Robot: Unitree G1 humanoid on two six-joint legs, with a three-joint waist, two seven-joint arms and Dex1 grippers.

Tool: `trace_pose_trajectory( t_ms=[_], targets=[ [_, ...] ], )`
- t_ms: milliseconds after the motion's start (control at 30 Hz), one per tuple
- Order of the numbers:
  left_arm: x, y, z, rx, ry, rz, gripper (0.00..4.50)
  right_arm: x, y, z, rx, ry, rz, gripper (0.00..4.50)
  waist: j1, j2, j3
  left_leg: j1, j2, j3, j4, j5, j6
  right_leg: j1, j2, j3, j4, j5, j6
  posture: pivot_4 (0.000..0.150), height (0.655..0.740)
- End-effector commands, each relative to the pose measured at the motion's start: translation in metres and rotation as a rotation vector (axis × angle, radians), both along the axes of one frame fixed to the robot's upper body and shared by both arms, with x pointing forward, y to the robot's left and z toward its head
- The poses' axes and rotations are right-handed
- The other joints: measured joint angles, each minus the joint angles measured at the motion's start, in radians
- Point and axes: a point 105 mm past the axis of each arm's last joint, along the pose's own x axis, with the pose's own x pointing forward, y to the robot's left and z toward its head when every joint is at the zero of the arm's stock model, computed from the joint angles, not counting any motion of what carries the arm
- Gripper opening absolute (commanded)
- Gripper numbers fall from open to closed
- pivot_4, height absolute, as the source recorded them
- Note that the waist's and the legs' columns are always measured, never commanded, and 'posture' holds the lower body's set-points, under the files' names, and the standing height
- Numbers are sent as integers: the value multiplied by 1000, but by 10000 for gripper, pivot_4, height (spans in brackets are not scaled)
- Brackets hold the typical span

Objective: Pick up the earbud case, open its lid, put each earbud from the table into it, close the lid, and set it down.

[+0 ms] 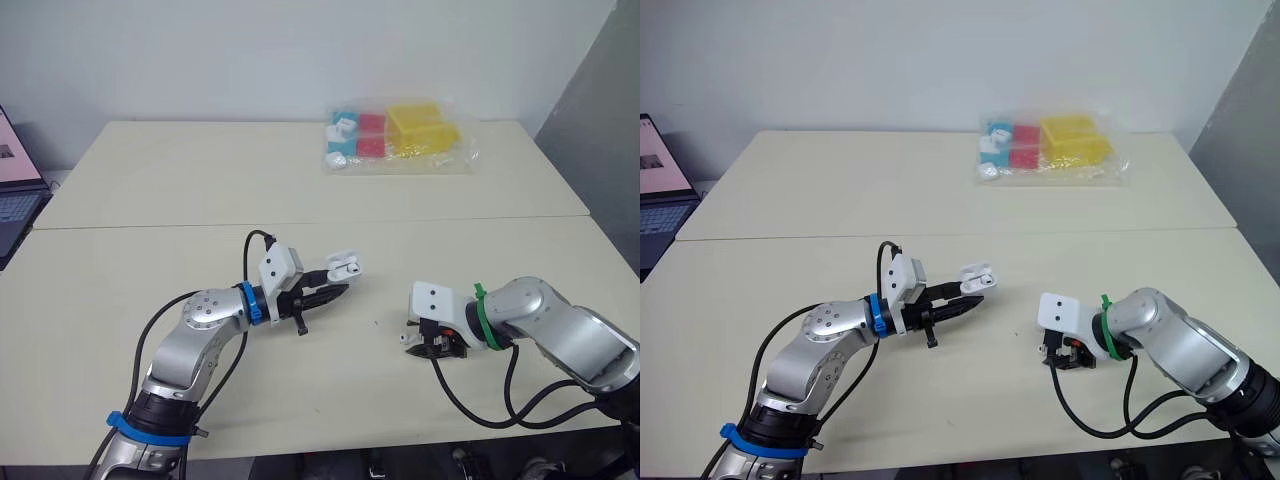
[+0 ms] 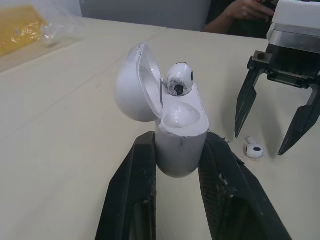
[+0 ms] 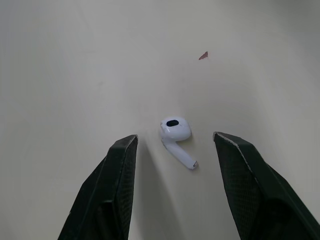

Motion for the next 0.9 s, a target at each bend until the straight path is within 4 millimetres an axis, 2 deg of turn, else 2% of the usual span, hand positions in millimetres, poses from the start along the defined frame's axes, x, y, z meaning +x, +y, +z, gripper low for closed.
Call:
trace_pose_trajectory(
  t_ms=[33,233,433,533,667,700,800,900],
  targets=[
    [-4,-3,11,-12,-42,-18,7852,4,4,3,-5,-29,32,24813,0,0,0,0,0,0,0,0,0,0,0,0,0,0,0,1500,7400],
    [-6,-3,10,-12,-38,-16,7852,11,8,0,-5,-35,52,24813,-1,0,0,0,0,0,1,0,0,0,0,1,1,0,0,1500,7400],
    [-7,-3,10,-12,-35,-12,7852,9,10,-4,-15,-25,79,24813,-1,0,0,0,0,0,1,0,0,0,0,1,2,0,0,1500,7400],
    [-8,-3,9,-11,-34,-11,7852,7,8,-6,-27,-21,94,19500,-1,0,0,1,0,0,1,0,0,0,0,1,2,0,0,1500,7400],
    [-8,-3,9,-11,-33,-12,7852,5,8,-6,-25,-14,97,5479,-1,0,0,1,0,0,1,0,0,0,0,1,2,0,0,1500,7400],
    [-8,-3,9,-12,-32,-11,7852,4,8,-5,-25,-11,98,4011,-1,0,0,1,0,0,1,0,0,0,0,1,2,0,0,1500,7400],
    [-8,-4,9,-12,-29,-14,7852,3,0,-4,-32,-3,85,4100,0,0,0,1,0,0,1,0,0,0,0,1,2,0,0,1500,7400],
    [-9,-4,9,-13,-28,-12,7852,0,-20,-3,-68,5,59,4100,4,0,0,1,0,0,1,0,0,0,0,1,2,0,0,1500,7400]
  ],
)
